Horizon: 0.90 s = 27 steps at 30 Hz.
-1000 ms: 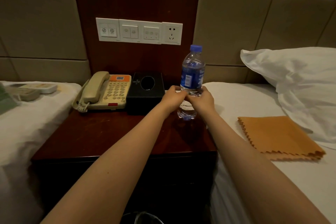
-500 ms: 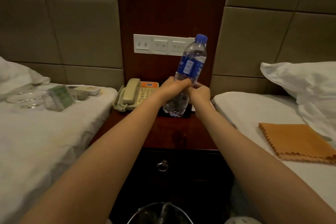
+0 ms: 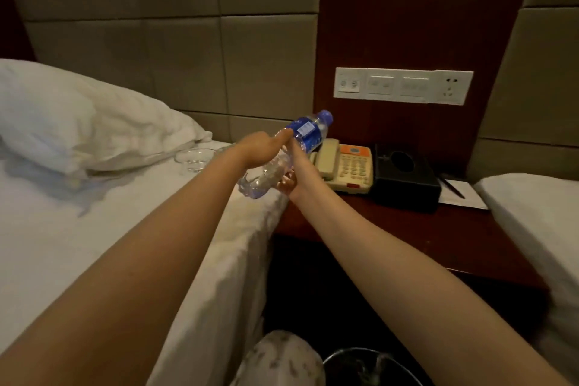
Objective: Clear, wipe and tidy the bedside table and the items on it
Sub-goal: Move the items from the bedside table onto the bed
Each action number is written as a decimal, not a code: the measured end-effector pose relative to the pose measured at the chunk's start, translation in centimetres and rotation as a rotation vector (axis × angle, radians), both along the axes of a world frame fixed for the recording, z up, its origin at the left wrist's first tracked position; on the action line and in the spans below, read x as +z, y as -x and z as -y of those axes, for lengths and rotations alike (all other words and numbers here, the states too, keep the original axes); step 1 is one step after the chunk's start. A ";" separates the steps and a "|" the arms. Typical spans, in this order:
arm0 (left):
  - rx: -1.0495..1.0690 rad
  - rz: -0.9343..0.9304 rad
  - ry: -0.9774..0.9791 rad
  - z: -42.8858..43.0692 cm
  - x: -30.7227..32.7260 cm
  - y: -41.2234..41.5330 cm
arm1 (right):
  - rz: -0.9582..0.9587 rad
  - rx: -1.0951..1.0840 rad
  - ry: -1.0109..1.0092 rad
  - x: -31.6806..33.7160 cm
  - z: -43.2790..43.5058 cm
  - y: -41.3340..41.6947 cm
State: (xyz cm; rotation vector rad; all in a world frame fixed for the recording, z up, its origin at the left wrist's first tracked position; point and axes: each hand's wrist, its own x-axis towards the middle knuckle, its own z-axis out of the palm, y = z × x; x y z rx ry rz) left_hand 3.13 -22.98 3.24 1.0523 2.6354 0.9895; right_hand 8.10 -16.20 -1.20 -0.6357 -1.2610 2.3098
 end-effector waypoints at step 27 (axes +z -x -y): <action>0.575 -0.202 0.586 19.2 -6.7 15.1 | 0.158 0.565 -0.170 -5.1 18.3 16.7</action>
